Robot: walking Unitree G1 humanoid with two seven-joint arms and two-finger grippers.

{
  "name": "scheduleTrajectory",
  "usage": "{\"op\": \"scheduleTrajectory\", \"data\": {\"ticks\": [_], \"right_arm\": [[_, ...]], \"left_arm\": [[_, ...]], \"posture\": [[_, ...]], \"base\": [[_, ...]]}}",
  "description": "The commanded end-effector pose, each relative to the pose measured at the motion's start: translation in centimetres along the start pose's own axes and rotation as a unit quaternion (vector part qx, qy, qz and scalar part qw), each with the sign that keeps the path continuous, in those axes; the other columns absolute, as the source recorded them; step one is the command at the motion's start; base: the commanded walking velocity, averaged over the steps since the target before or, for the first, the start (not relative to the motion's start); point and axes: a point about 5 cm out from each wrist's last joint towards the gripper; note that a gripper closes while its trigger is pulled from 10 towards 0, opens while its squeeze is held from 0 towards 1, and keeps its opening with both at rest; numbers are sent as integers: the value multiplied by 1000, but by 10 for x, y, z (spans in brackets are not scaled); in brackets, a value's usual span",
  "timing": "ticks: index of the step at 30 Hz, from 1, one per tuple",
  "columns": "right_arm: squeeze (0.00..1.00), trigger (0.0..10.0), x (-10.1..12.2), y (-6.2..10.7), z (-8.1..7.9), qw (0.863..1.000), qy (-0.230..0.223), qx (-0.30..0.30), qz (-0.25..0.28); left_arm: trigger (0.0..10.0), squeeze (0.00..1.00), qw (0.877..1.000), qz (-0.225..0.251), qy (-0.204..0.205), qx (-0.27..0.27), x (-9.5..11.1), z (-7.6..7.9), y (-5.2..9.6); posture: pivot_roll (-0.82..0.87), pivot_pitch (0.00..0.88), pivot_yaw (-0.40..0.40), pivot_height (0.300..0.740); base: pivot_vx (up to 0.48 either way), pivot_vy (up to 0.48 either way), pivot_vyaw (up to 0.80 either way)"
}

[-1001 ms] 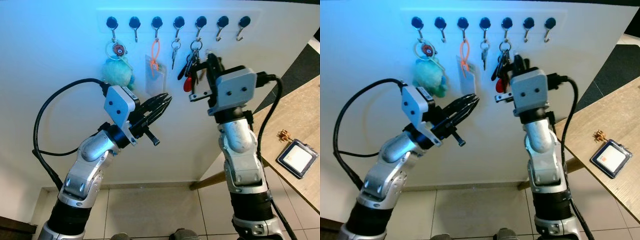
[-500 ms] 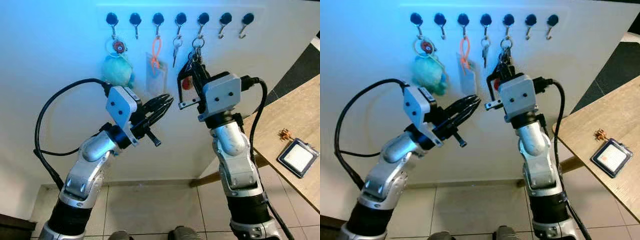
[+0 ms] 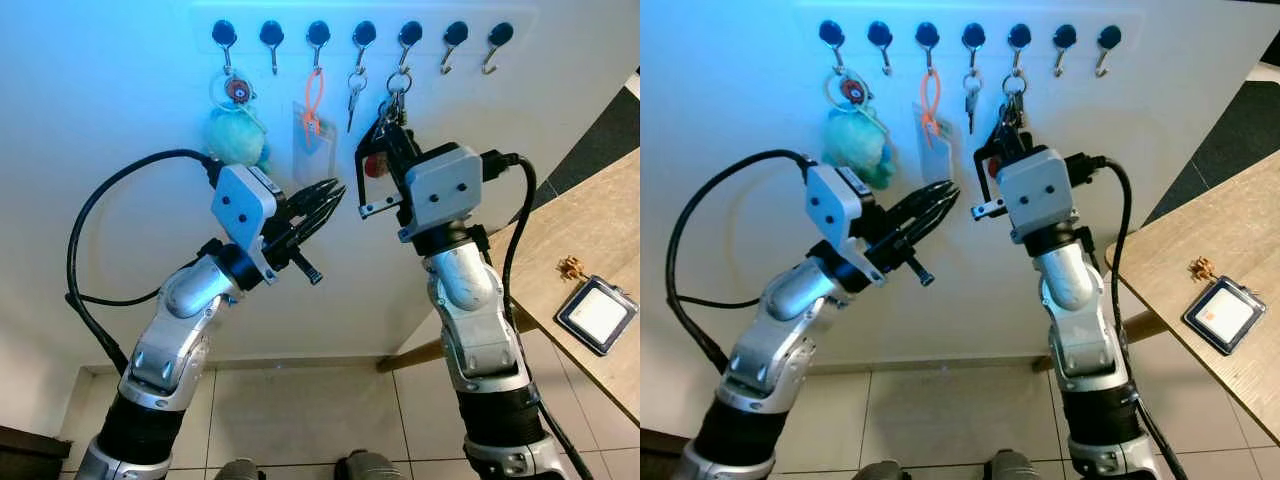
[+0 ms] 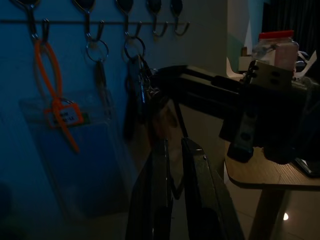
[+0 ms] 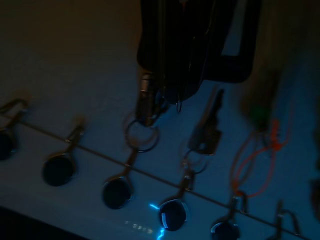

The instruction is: Hang keys on a hook

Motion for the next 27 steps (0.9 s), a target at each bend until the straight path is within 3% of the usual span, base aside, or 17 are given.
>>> {"op": "scheduleTrajectory", "data": {"ticks": [1, 16, 27], "right_arm": [[0, 10000, -2, -2, 6, 1000, 13, -11, -8], [0, 10000, -10, -21, 48, 992, 89, -87, -33], [0, 10000, -12, -27, 47, 993, 87, -73, -36]], "left_arm": [[10000, 0, 1000, 10, -6, 6, 3, 0, -2], [10000, 0, 999, 49, -13, 2, 19, 2, -17], [10000, 0, 999, 47, -12, 0, 18, 3, -18]], "posture": [[19, 119, -44, 740], [18, 113, -46, 740], [15, 112, -41, 740]], "base": [[0, 0, 0], [0, 0, 0], [0, 0, 0]]}}
Point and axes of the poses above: a point about 5 cm out from each wrist's last joint towards the gripper, its own y axis pointing back from the gripper into the wrist, its own x axis along the axis of the wrist's last joint, z = x × y, and after that the axes turned 15 degrees about y, right-handed
